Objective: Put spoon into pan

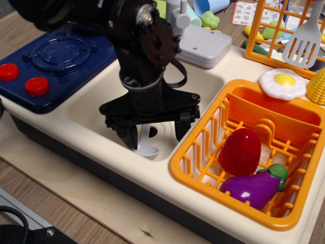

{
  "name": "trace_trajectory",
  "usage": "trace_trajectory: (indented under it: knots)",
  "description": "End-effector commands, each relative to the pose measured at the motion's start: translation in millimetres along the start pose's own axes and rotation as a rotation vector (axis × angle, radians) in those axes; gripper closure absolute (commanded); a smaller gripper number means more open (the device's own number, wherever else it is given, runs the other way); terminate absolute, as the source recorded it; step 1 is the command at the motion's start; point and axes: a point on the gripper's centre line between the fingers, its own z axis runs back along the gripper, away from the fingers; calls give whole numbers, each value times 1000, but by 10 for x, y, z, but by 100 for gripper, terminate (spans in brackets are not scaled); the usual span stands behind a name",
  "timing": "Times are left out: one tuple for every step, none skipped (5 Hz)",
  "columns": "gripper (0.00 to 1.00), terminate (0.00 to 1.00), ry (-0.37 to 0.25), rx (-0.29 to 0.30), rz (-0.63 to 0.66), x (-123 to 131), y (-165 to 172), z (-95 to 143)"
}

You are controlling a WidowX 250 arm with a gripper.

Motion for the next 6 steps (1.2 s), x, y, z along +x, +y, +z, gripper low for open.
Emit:
trace_trajectory:
  knots:
    - [0, 0, -39, 29, 12, 17, 91, -181]
    - [100, 0, -15, 45, 48, 33, 89, -207]
    - [100, 0, 9, 62, 48, 71, 64, -117]
    - [100, 0, 21, 107, 53, 75, 14, 135]
    - [100, 0, 21, 165, 57, 47, 8, 422]
    - [100, 0, 26, 242, 68, 41, 38, 738]
